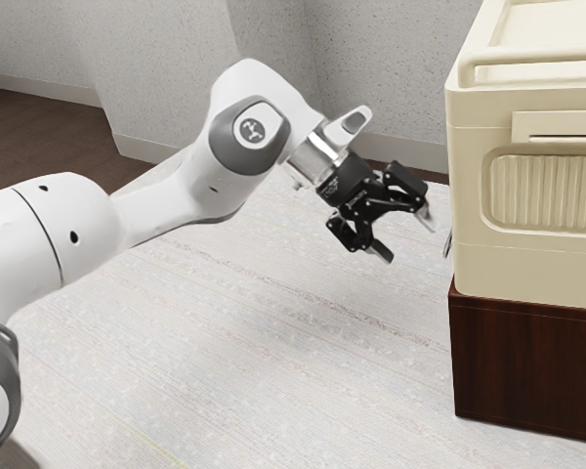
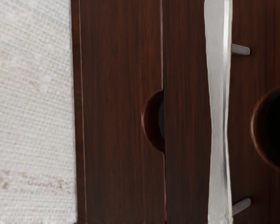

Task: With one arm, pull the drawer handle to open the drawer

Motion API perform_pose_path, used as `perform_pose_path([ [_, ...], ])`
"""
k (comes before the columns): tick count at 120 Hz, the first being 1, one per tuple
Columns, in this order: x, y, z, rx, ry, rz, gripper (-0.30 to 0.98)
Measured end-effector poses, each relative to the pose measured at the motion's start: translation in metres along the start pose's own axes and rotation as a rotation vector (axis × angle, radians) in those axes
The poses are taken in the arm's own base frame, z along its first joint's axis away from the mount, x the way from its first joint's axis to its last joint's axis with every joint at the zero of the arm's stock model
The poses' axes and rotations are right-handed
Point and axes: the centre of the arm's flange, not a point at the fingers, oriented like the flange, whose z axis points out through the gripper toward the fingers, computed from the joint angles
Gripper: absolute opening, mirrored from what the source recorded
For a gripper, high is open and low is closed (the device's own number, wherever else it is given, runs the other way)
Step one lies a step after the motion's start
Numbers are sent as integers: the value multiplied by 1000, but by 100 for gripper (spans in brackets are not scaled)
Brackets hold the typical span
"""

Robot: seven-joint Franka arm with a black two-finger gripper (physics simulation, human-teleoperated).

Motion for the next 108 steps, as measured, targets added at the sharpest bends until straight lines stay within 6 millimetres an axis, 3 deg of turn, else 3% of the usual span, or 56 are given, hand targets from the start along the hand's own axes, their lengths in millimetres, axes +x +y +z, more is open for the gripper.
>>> perform_pose_path([
  [13, -4, 6, -3, 4, 4, 6, 69],
  [33, -11, 21, 7, 2, -7, 25, 69],
  [82, -11, 26, 11, 73, 13, 60, 69],
  [108, -14, 31, 24, 93, 11, 74, 69],
])
